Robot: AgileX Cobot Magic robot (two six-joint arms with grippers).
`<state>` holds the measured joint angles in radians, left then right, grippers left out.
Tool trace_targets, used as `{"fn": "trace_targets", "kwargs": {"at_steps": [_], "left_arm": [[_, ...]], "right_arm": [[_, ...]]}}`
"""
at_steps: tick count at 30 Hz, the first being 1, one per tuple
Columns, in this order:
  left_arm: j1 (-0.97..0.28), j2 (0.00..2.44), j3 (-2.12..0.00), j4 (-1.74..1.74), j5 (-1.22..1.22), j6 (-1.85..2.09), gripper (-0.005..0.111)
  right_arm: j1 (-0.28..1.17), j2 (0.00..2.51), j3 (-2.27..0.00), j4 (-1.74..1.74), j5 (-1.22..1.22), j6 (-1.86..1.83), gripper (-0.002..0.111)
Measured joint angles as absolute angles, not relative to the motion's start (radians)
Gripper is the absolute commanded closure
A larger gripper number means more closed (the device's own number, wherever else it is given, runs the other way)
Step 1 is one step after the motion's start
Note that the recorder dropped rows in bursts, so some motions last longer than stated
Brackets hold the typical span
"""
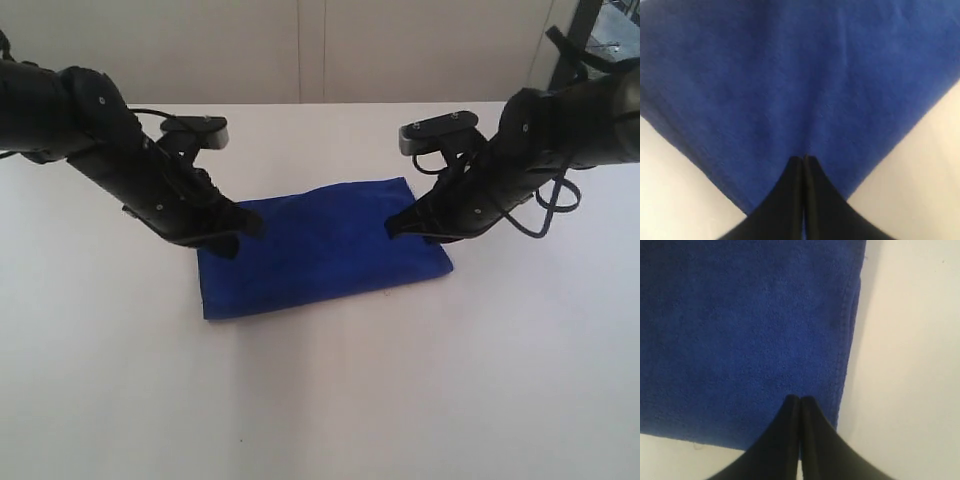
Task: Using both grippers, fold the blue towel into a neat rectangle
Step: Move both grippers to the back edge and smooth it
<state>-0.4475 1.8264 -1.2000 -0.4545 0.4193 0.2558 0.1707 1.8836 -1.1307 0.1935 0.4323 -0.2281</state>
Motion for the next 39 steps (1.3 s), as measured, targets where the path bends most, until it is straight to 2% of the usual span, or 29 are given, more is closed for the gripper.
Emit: {"fn": "trace_targets", "kwargs": {"at_steps": [20, 29, 39], "left_arm": [[-0.47, 1.837, -1.034, -0.402, 0.373, 0.265, 0.107], [-0.47, 1.832, -1.027, -0.4, 0.346, 0.265, 0.107], [-0.444, 1.682, -1.088, -0.388, 0.372, 0.264, 0.107]], "right_arm": [[0.171, 1.949, -1.131, 0.186, 0.434, -0.228, 0.108], [0.171, 1.926, -1.131, 0.182, 0.462, -0.226, 0.108], [0.154, 1.79, -1.131, 0.182, 0.456, -0.22, 0.108]]}}
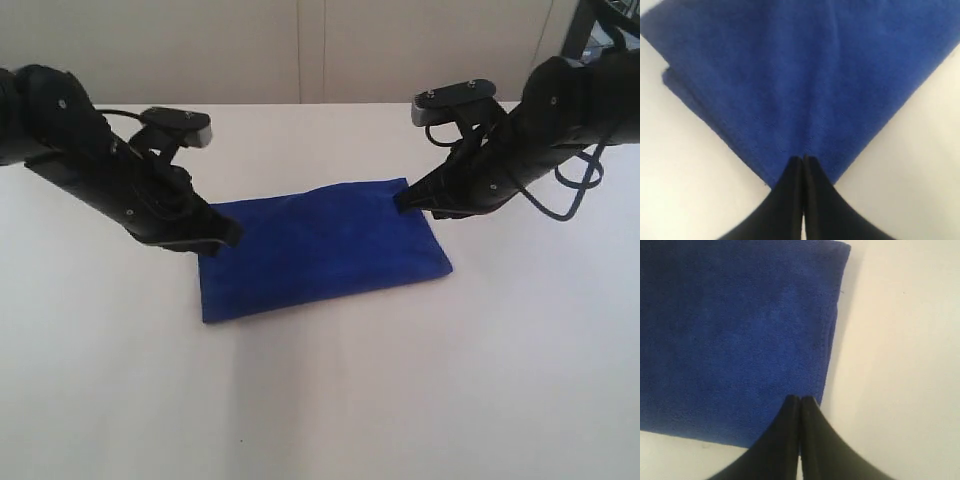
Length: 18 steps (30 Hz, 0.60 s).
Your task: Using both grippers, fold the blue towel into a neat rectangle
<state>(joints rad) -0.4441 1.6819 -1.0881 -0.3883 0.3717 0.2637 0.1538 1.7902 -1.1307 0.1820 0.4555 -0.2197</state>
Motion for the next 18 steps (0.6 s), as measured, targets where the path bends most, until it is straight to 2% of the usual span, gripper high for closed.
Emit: {"fn": "trace_targets", "kwargs": {"at_steps": [8, 18], "left_arm": [[-0.317, 1.744, -1.093, -0.374, 0.339, 0.172, 0.107], [-0.305, 1.92, -1.157, -0.375, 0.254, 0.158, 0.107]], "right_arm": [[0.112, 1.852, -1.131, 0.178, 0.421, -0.208, 0.108], [0.11, 1.935, -1.174, 0.146, 0.43, -0.203, 0.108]]}}
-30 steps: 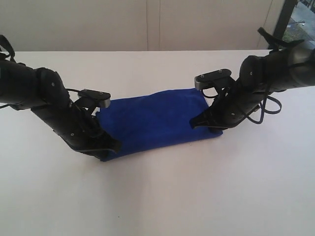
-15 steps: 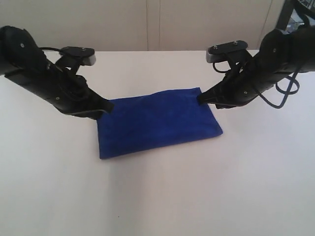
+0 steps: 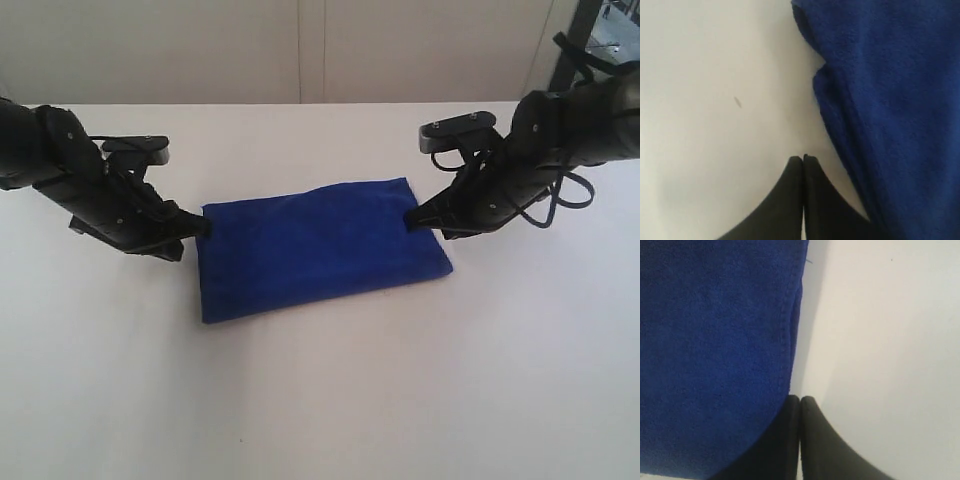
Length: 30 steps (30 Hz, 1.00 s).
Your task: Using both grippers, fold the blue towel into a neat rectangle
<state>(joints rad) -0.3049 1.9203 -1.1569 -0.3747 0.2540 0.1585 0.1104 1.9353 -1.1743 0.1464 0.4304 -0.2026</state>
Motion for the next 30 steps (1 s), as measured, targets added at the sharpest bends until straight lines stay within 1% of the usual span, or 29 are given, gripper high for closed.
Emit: {"fn": "trace_targets", "kwargs": {"at_steps": [13, 30], "left_arm": [[-0.305, 2.013, -1.276, -0.377, 0.249, 0.136, 0.107], [-0.305, 2.053, -1.287, -0.475, 0.116, 0.134, 0.107]], "right_arm": [[0.11, 1.989, -1.184, 0.131, 0.509, -0.185, 0.108], [0.124, 1.987, -1.185, 0.144, 0.594, -0.193, 0.108]]}}
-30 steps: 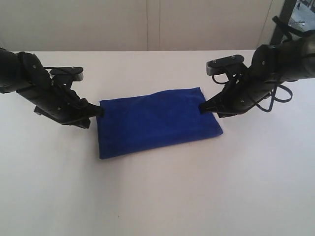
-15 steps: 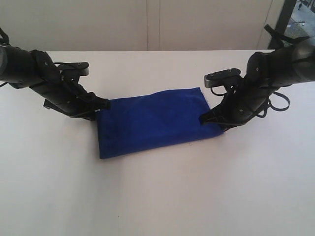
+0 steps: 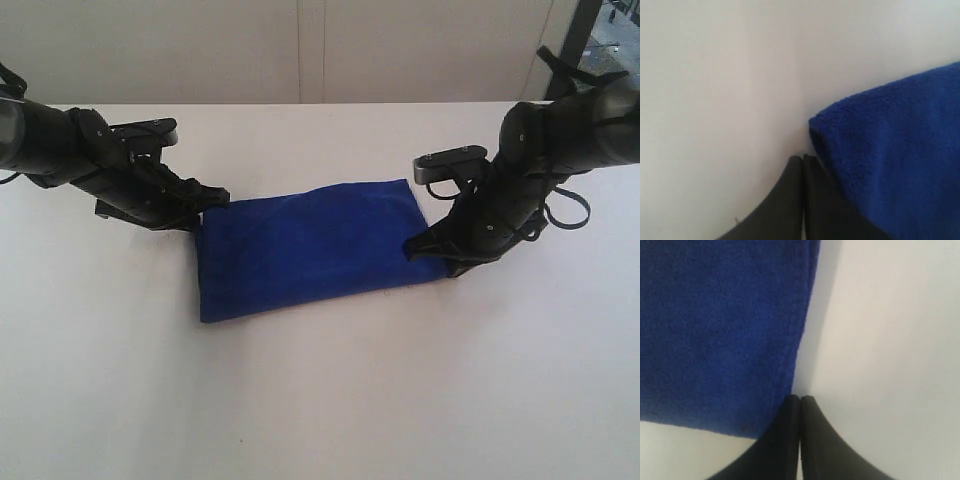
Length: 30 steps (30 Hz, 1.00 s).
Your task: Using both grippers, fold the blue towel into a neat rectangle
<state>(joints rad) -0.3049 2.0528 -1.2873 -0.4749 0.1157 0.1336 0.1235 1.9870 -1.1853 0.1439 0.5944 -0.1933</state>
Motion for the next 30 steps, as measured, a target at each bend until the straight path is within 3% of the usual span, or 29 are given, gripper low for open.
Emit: {"fn": "trace_targets", "kwargs": {"at_steps": [30], "left_arm": [[-0.305, 2.142, -1.438, -0.504, 0.108, 0.134, 0.107]], "right_arm": [[0.174, 1.983, -1.188, 0.189, 0.664, -0.309, 0.108]]}}
